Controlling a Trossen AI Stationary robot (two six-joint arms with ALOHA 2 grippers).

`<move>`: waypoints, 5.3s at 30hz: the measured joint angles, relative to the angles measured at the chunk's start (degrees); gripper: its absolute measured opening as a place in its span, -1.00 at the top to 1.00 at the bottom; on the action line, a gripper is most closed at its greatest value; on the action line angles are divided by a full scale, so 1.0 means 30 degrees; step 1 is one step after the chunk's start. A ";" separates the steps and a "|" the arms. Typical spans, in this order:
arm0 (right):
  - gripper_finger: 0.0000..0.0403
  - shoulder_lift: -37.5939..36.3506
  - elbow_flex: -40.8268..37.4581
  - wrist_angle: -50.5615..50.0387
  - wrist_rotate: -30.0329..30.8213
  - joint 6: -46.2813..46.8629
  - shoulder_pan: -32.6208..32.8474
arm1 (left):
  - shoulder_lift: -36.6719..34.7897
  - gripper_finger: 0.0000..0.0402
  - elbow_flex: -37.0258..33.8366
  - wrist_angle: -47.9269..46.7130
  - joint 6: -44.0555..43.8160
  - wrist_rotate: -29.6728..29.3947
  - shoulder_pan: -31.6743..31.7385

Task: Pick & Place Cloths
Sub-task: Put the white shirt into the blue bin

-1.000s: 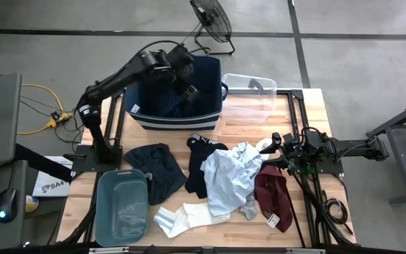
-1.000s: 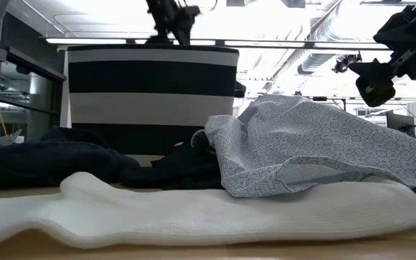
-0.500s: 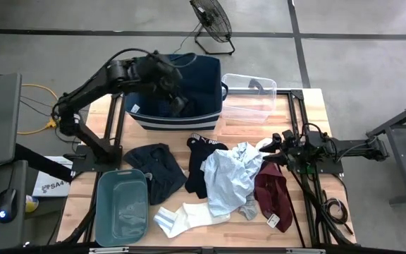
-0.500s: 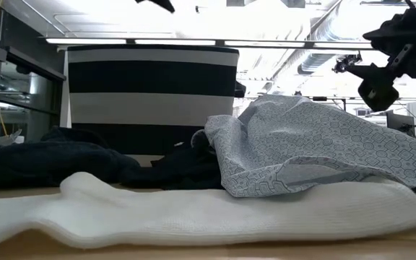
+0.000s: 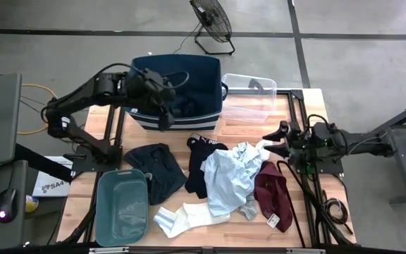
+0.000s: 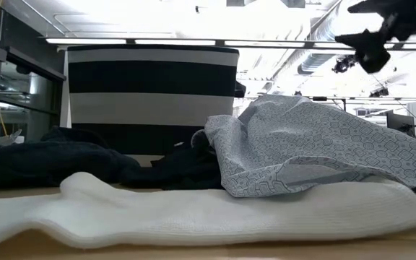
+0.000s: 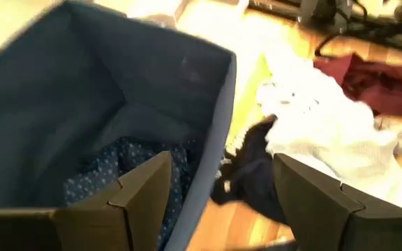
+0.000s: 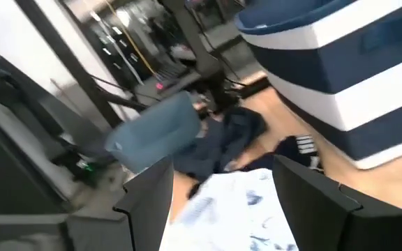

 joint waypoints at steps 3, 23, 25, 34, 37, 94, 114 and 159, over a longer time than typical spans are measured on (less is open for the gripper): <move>-0.17 0.1925 0.2054 -0.2898 0.0355 -0.0230 0.0000 | -0.1483 -0.22 -0.3016 0.1516 -0.0687 -0.0012 -0.0504; -0.17 1.2858 0.4887 -0.5606 0.1913 -0.0092 0.4762 | -1.3274 -0.22 -1.5943 0.9535 -0.5157 -0.0645 -0.3933; -0.17 1.3706 0.4887 -0.5137 0.1967 0.0656 0.4674 | -1.3604 -0.22 -1.5943 0.9575 -0.4868 -0.0778 -0.3933; -0.20 1.6359 0.4887 -0.3113 0.1394 0.1498 0.4575 | -1.4050 -0.22 -1.5943 0.8529 -0.4491 -0.0795 -0.3933; -0.31 1.6746 0.4887 -0.2924 0.1258 0.2519 0.4575 | -1.4036 -0.22 -1.5943 0.8213 -0.4491 -0.0788 -0.3933; 0.98 1.7806 1.6178 -0.3847 -0.0171 0.2648 0.1480 | -1.4029 -0.22 -1.5936 0.8151 -0.4644 -0.0752 -0.3928; 0.98 1.6962 2.4533 0.0017 -0.2579 -0.2279 -0.1242 | -1.4029 -0.22 -1.5936 0.8151 -0.4659 -0.0759 -0.3926; 0.98 2.2959 2.5483 1.2356 -0.8470 0.1168 -0.8902 | -1.4024 -0.22 -1.5936 0.8151 -0.4644 -0.0759 -0.3926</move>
